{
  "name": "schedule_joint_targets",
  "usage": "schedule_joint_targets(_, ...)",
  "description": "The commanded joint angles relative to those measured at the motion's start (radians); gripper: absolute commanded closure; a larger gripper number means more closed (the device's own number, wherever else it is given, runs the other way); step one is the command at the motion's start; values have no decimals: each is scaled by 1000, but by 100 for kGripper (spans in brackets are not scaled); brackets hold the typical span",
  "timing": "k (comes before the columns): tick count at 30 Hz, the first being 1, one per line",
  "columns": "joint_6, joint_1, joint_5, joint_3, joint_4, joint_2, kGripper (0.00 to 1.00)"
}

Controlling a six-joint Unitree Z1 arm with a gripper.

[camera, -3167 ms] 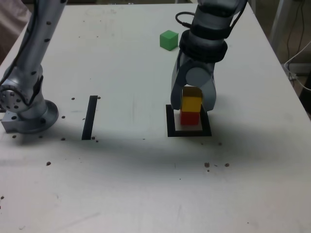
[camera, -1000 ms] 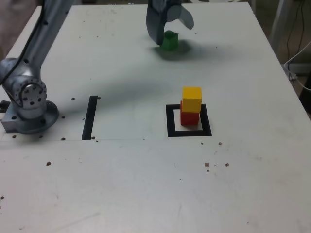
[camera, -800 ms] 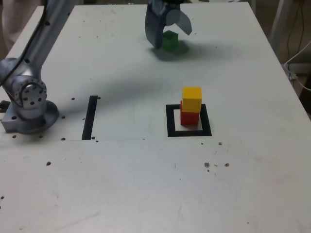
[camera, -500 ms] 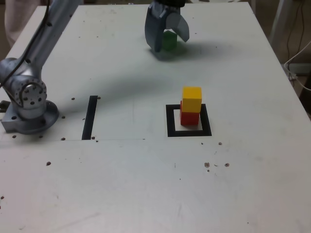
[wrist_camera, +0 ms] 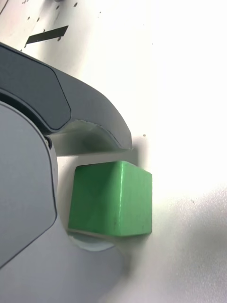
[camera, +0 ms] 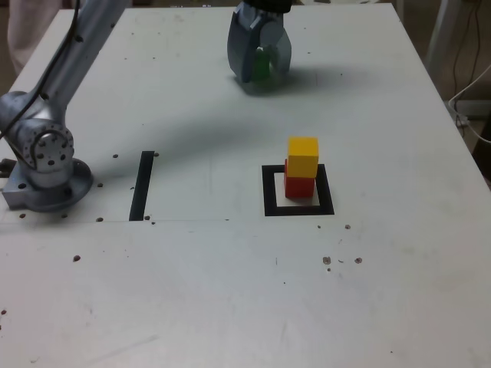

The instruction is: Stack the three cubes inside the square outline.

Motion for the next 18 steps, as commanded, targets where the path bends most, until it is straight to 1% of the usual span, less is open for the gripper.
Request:
schedule_joint_targets(1, 4, -1, 1, -3, 7, 0, 71)
schedule_joint_targets(8, 29, -9, 5, 0, 7, -12, 71)
schedule_joint_targets(15, 48, -49, 22, 17, 7, -71, 72)
schedule_joint_targets(18, 52, -73, 24, 38, 7, -107, 72)
